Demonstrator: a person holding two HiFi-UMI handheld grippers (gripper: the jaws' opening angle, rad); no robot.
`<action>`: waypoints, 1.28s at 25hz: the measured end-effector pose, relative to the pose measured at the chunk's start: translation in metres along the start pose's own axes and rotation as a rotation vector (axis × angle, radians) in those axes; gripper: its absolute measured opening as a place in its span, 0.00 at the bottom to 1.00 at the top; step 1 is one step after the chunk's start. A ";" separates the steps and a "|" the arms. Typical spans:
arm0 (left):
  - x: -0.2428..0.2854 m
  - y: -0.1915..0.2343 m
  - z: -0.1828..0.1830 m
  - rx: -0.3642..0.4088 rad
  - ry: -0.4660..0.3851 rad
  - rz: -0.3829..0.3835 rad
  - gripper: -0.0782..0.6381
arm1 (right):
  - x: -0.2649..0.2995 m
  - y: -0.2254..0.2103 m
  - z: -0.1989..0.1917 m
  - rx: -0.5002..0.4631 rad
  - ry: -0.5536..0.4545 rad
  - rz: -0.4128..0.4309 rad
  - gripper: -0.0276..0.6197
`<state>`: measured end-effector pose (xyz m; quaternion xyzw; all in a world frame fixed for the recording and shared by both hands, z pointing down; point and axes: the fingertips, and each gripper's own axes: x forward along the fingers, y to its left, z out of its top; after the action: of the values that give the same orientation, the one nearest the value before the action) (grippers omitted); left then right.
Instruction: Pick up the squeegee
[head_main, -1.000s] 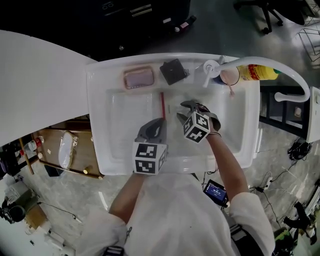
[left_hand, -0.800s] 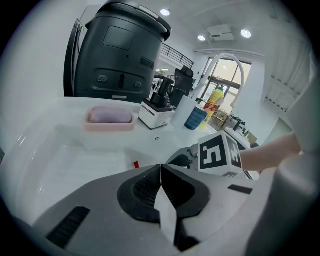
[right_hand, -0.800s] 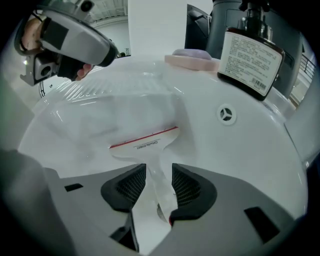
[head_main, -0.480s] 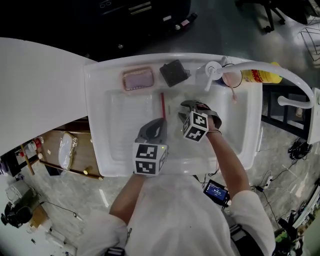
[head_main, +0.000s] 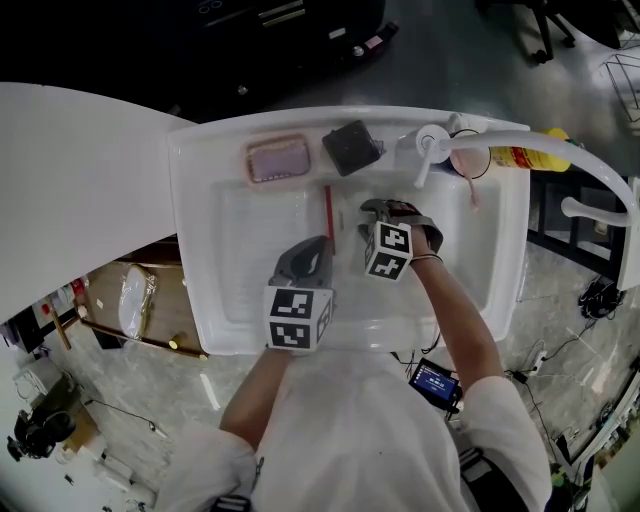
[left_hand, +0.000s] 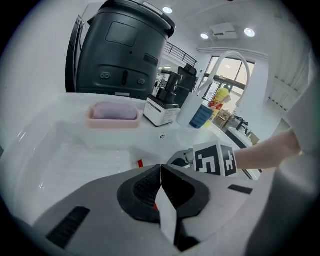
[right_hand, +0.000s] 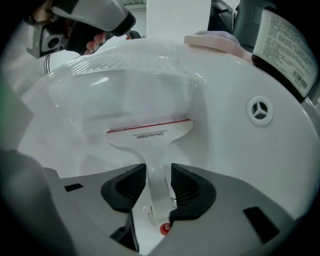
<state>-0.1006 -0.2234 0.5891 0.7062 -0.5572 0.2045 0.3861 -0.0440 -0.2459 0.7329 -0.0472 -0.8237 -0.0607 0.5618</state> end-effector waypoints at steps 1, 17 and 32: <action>0.000 0.001 0.000 -0.001 0.000 0.001 0.15 | 0.001 0.000 -0.001 0.000 0.001 0.003 0.30; 0.000 0.001 0.003 -0.012 -0.006 -0.012 0.15 | 0.011 0.000 -0.007 -0.080 0.043 -0.005 0.20; -0.004 0.002 0.006 -0.014 -0.015 -0.006 0.15 | 0.013 0.003 -0.009 -0.149 0.042 -0.021 0.17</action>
<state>-0.1044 -0.2258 0.5832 0.7068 -0.5593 0.1940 0.3873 -0.0394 -0.2441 0.7483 -0.0791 -0.8054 -0.1289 0.5731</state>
